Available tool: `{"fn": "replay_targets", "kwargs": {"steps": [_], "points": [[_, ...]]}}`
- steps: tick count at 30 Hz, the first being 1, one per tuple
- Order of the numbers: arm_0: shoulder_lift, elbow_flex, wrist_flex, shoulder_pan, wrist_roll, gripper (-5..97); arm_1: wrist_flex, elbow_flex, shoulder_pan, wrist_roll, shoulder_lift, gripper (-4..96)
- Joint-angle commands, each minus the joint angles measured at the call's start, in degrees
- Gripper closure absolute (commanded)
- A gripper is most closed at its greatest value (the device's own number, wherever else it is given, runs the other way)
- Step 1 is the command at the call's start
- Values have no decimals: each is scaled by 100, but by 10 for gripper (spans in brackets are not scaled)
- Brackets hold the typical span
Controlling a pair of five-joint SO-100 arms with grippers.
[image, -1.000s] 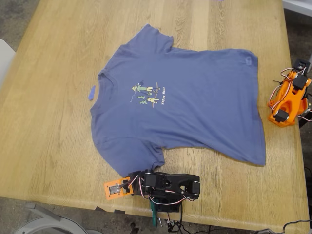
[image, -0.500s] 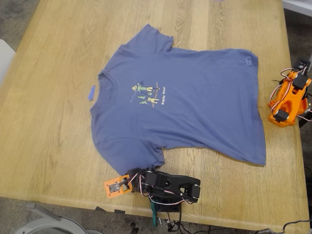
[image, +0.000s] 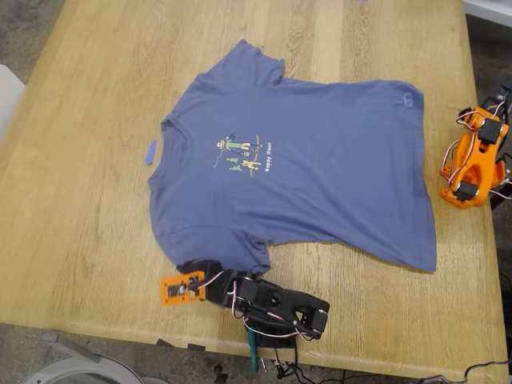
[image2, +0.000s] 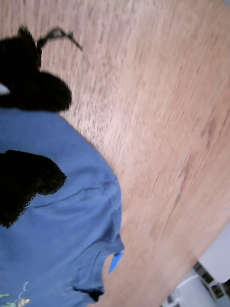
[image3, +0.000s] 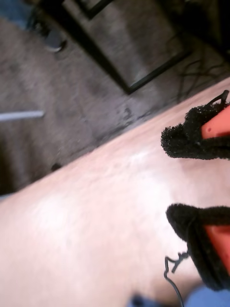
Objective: Fold a T-shirt
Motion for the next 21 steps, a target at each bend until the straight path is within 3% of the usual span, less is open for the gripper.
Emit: {"fn": "replay_targets", "kwargs": {"steps": [1,5,10,13,21], "points": [[624,-765,-176,290,431,648,35,-703,-439,44,44,692],[624,-896,-176,360,1415,643,817,-1538,-1274,70,44,690],[633,-1037,-290,352,1881,685,2004,-2558,-2285,290,18,688],[633,-1160,-237,712,2268,650,2364,-3050,-2804,325,0,688],[562,-1811,686,1151,2171,596,3164,-4482,-4069,299,-756,682]]}}
